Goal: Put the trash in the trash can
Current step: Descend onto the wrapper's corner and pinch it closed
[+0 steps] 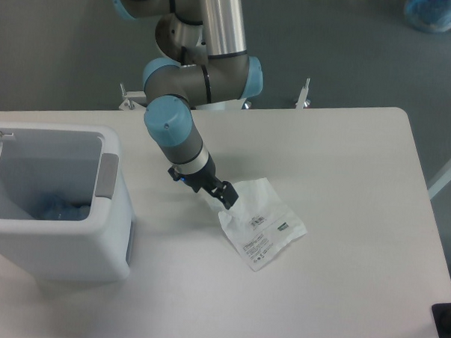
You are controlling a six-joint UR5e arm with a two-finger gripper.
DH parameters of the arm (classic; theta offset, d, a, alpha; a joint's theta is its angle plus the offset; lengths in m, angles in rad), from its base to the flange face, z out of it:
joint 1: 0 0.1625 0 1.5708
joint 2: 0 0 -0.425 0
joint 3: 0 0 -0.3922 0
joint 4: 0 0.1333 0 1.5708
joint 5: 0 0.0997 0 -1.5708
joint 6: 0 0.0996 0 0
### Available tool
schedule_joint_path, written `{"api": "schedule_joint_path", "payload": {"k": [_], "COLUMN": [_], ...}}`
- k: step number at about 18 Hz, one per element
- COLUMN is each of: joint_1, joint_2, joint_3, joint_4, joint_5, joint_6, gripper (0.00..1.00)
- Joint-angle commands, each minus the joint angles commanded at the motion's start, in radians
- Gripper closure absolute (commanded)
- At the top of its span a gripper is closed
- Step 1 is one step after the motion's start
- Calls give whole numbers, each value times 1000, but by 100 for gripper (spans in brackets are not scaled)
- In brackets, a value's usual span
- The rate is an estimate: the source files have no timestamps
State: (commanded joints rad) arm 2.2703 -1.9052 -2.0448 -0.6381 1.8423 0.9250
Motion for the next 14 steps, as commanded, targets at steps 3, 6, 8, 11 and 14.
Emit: {"api": "schedule_joint_path", "payload": {"k": [3,6,8,11,14], "joint_1": [0,0,0,2,2], "joint_2": [-12,-15,-23,-26,-25], "joint_3": [15,15,17,14,15], "joint_4": [0,2,2,2,2], "joint_5": [3,3,3,3,2], "joint_6": [40,46,41,41,40], "gripper": [3,4,4,8,22]}}
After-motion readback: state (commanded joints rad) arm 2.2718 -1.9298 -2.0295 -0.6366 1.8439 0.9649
